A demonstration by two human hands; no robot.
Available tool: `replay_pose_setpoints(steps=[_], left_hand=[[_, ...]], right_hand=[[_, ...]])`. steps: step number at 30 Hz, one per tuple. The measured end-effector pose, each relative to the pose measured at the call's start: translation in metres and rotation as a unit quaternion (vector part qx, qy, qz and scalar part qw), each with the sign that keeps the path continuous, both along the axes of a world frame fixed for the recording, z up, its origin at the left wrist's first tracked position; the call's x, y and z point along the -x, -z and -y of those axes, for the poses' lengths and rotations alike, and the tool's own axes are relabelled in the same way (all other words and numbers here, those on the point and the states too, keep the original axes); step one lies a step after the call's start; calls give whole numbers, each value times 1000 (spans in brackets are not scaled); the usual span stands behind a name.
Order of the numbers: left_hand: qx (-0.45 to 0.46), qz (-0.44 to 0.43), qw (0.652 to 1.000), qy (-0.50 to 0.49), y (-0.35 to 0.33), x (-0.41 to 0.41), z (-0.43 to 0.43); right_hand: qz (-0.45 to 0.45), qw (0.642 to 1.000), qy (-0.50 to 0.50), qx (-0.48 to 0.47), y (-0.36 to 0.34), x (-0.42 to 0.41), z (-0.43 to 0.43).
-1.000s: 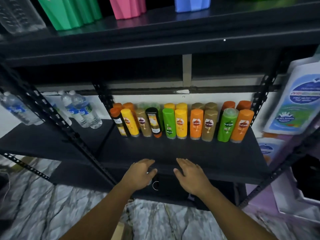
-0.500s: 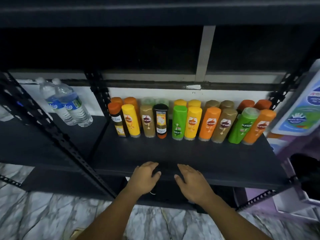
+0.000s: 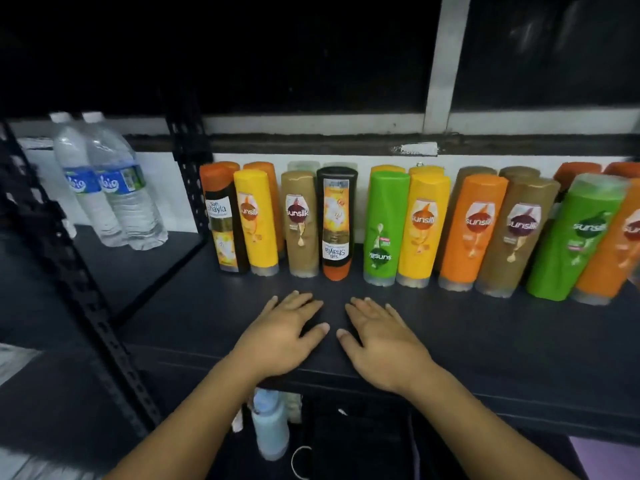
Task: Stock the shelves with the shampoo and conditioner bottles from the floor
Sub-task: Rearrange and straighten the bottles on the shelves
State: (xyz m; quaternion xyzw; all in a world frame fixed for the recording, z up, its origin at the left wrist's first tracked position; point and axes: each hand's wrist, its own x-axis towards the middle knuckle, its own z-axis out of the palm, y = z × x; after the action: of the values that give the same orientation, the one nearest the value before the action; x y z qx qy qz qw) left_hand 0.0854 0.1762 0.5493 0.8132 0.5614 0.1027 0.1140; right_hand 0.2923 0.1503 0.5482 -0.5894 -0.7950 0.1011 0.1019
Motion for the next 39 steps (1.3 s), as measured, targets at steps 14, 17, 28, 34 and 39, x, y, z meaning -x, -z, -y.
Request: replay_pose_setpoints(steps=[14, 17, 28, 34, 39], left_hand=[[-81, 28, 995, -48, 4, 4, 11], [-96, 43, 993, -50, 1, 4, 21], [-105, 31, 993, -41, -5, 5, 30], [-95, 16, 995, -29, -4, 4, 27], [-56, -50, 997, 13, -8, 1, 25]], right_hand=[[-4, 996, 29, -84, -1, 3, 20], [-3, 995, 27, -99, 0, 4, 22], [0, 997, 29, -78, -8, 7, 33], [3, 997, 25, -70, -7, 7, 29], [20, 997, 16, -67, -2, 6, 22]])
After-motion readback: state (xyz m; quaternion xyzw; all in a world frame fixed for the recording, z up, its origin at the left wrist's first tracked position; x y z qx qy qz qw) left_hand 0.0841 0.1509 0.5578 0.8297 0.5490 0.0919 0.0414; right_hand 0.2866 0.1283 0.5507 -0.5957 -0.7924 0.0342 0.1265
